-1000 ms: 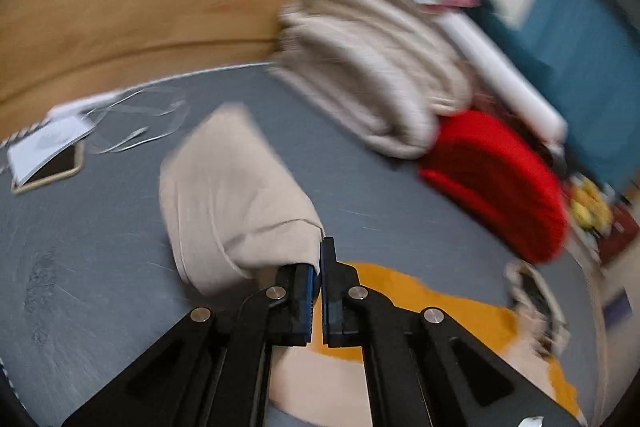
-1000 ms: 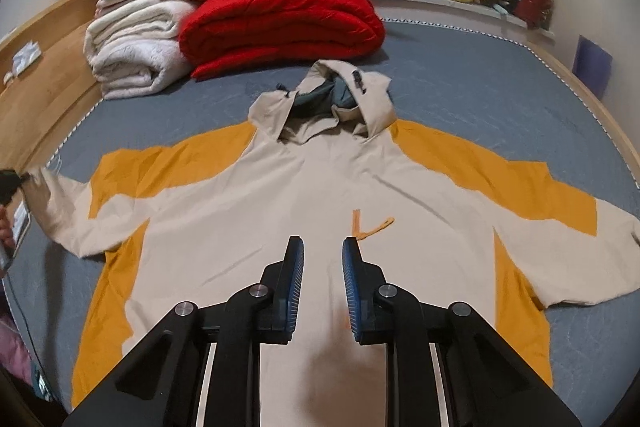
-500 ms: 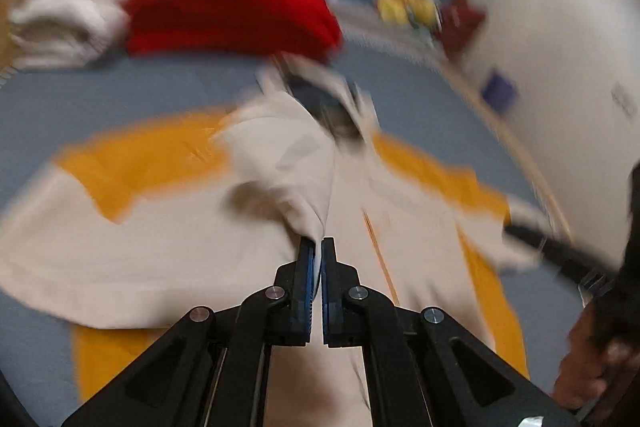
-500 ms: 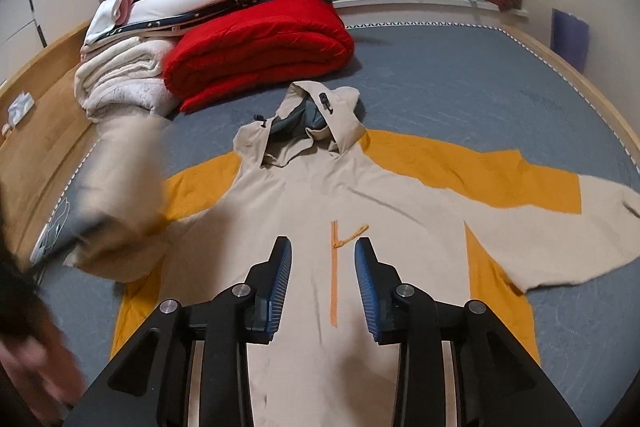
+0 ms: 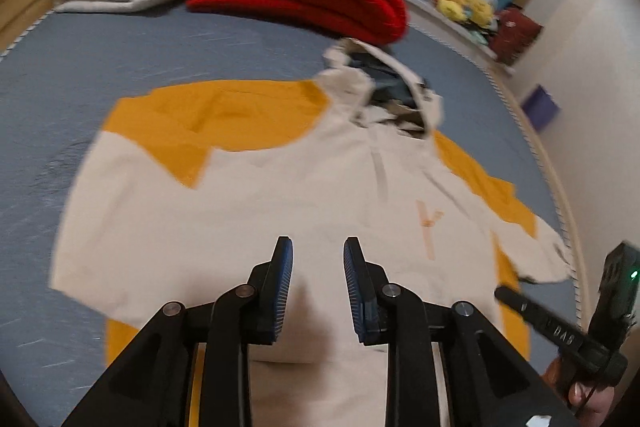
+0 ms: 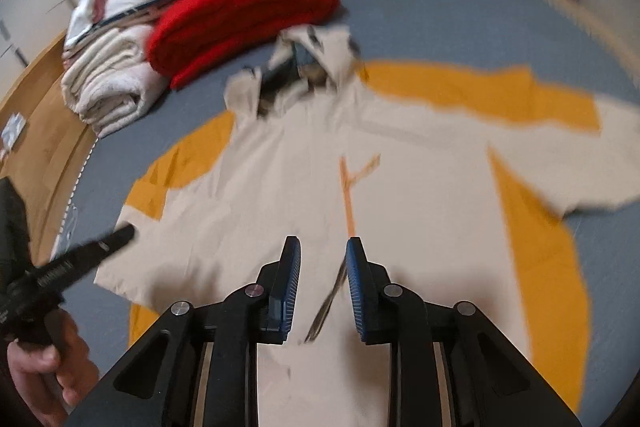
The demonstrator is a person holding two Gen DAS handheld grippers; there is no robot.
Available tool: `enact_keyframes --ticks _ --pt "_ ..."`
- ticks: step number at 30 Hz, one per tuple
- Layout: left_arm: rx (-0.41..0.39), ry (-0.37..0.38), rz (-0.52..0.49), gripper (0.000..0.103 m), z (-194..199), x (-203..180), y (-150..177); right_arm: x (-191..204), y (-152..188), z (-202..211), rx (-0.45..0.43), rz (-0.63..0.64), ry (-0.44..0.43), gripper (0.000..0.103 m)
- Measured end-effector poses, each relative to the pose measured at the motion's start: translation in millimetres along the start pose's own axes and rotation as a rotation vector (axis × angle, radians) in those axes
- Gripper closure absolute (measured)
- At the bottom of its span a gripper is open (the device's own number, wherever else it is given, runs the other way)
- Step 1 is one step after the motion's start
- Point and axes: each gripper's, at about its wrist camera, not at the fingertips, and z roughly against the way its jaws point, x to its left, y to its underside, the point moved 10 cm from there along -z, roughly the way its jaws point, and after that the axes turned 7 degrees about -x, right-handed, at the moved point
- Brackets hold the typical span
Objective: Fold large clothes
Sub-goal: 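Carry the sleeve across the jacket body with the left tool and release, then grasp the jacket side edge with the right tool and fold it inward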
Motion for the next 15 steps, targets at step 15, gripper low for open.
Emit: enact_keyframes --ticks 15 --pt "-0.041 -0.158 0.071 0.079 -8 73 -19 14 87 -80 0.329 -0.099 -0.051 0.064"
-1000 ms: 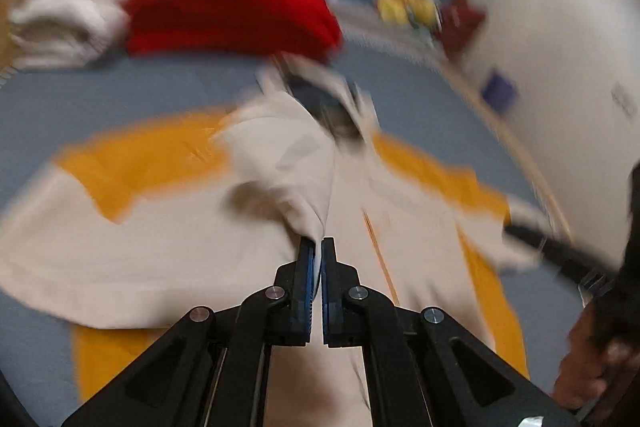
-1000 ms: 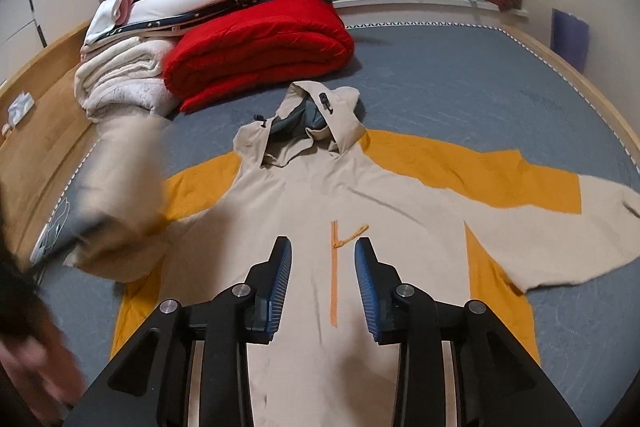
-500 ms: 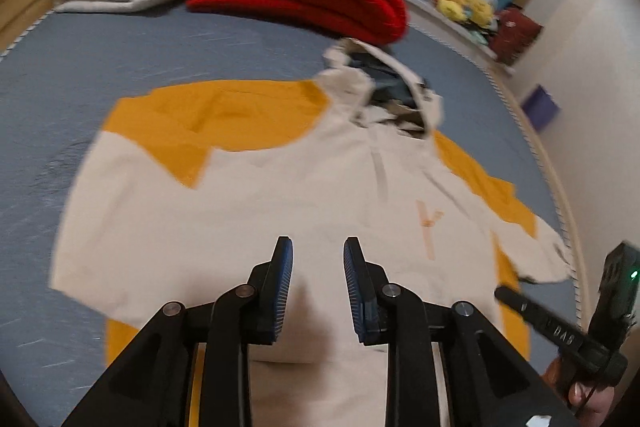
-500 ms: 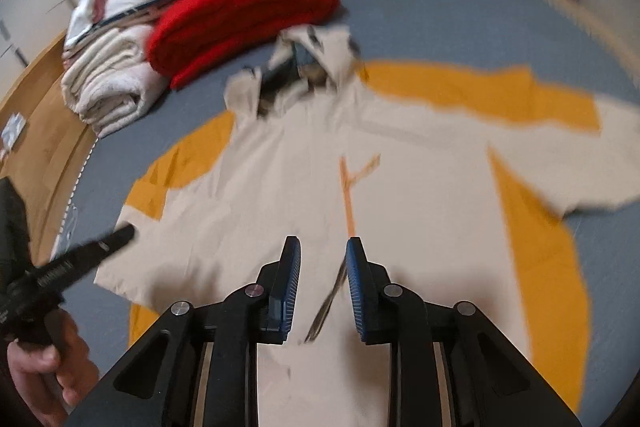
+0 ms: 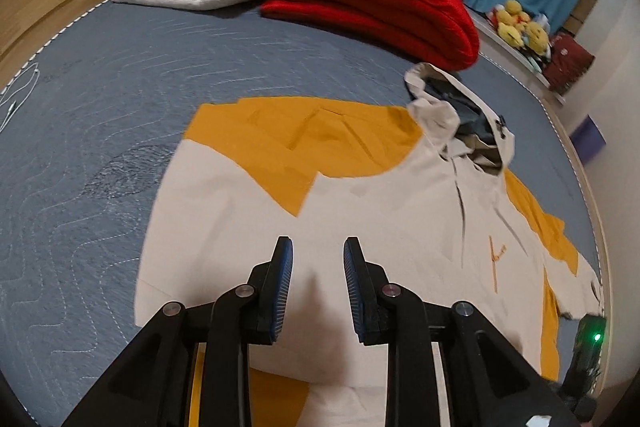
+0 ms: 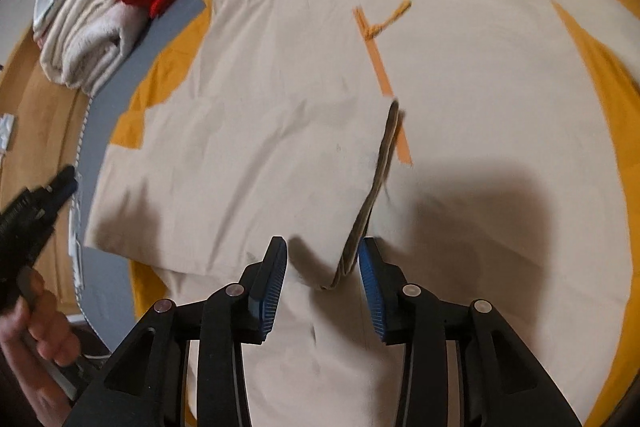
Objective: Fold large clothes
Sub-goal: 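Grasp the jacket side edge with the right tool and fold it inward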
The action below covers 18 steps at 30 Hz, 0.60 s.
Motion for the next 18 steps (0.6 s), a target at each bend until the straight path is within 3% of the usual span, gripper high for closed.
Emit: enact_keyframes --ticks 3,5,8,13,18 --pt "0.0 -0.012 -0.007 0.079 -2 2 -1 -2 5 -10 0.016 0.007 0.027 0.065" --pt "-0.003 -0.024 -0.019 0.079 -4 4 -2 1 3 -12 -0.001 0.026 0.037 0.082" --pt "-0.018 -0.047 -0.028 0.079 -4 9 -7 11 -8 -7 -0.052 0.061 0.023 0.096" --pt "-0.035 -0.073 0.01 0.079 -7 24 -15 19 -47 31 -0.203 0.124 0.009 0.099" --pt "-0.023 -0.077 0.028 0.079 -16 28 -16 -15 -99 78 -0.364 0.183 0.122 0.1"
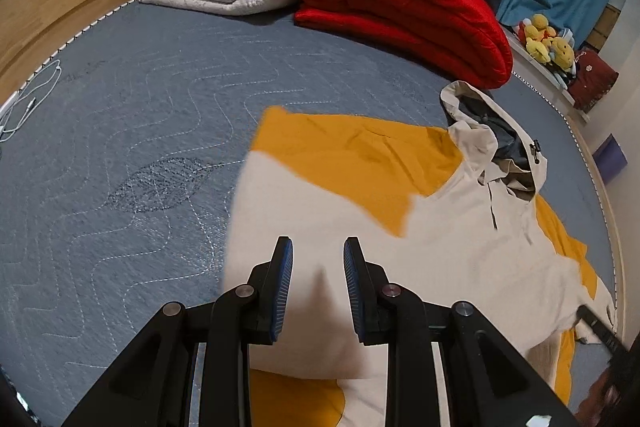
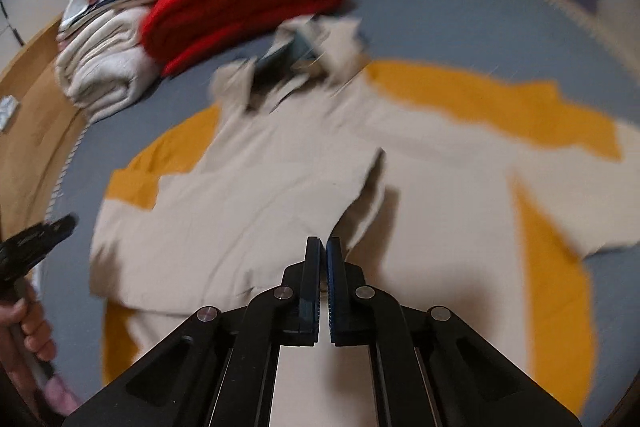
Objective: Fold large clothes
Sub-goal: 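Grasp the jacket side edge with the right tool and fold it inward, then lay the folded side flat and open the right tool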
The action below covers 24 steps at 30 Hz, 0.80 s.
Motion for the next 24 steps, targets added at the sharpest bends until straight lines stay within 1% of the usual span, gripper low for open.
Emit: enact_keyframes --ticks 3,5,7,10,14,16,20,22,24 --pt "0.032 0.018 -0.005 0.079 -9 -7 6 -44 -16 0 -0.001 -0.033 0.096 0.1" --pt "0.074 0.048 0.002 0.079 -18 -15 13 -78 -22 -2 0.011 -0.079 0.165 0.1" --pt "0.121 0.064 -0.006 0.079 -25 -22 21 -103 -26 -2 0.018 -0.117 0.208 0.1" --pt "0.168 0.059 -0.039 0.079 -33 -27 30 -132 -32 2 0.014 -0.157 0.245 0.1" --pt "0.229 0.076 -0.053 0.079 -40 -33 43 -146 -38 11 -0.01 -0.159 0.277 0.1" --pt "0.273 0.074 -0.066 0.079 -45 -36 53 -152 -39 12 -0.014 -0.149 0.297 0.1" --pt "0.326 0.01 -0.077 0.079 -59 -25 73 -162 -35 7 0.005 -0.176 0.323 0.099" --pt "0.348 0.001 -0.084 0.079 -62 -23 79 -171 -41 11 -0.031 -0.185 0.377 0.096" --pt "0.344 -0.015 -0.109 0.079 -59 -24 79 -179 -48 21 -0.077 -0.213 0.395 0.095"
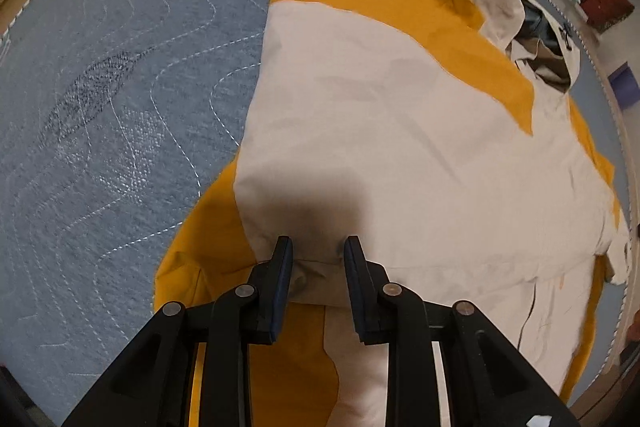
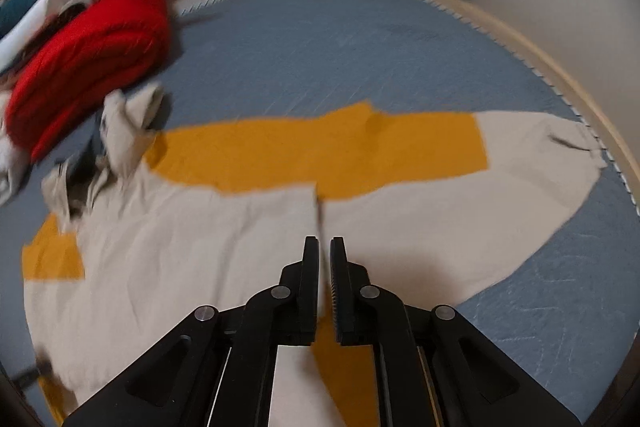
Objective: Fold large clothes
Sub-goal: 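Lay the folded side flat and open the right tool, then reach the right tool to the other sleeve cuff and close on it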
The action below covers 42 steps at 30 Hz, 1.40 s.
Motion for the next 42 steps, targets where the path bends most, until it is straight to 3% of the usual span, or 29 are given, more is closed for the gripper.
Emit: enact_keyframes --ticks 3,7,10,14,18,22,25,31,33,37,42 --pt "-0.041 0.003 -0.014 0.079 10 -8 -4 3 -4 1 -0.005 -0.054 -0.074 0.092" --pt "0.0 -0.012 -0.025 0.076 -5 -2 7 27 28 -28 0.173 -0.114 -0.243 0.091" --pt "0.009 -0.011 -0.013 0.076 -7 -1 8 24 62 -56 0.315 -0.142 -0.226 0.091" --pt "-0.036 0.016 -0.033 0.076 11 -10 1 13 68 -64 0.34 -0.169 -0.182 0.091" --pt "0.001 0.018 -0.031 0.076 7 -7 9 8 57 -54 0.288 -0.113 -0.122 0.091" --pt "0.022 -0.004 -0.021 0.076 4 -3 18 0 46 -43 0.252 -0.134 -0.106 0.091" --pt "-0.029 -0.013 -0.049 0.076 23 -12 16 -1 33 -27 0.19 -0.11 -0.099 0.091" --pt "-0.166 0.048 -0.148 0.072 76 -50 16 10 -1 25 0.007 0.03 -0.107 0.089" --pt "-0.227 0.057 -0.187 0.07 93 -62 15 13 -9 45 -0.055 0.08 -0.109 0.085" --pt "-0.319 0.063 -0.214 0.069 113 -79 2 12 -18 73 -0.131 0.115 -0.122 0.06" --pt "-0.372 0.078 -0.212 0.069 119 -96 -4 -8 -30 90 -0.175 0.102 -0.126 0.058"
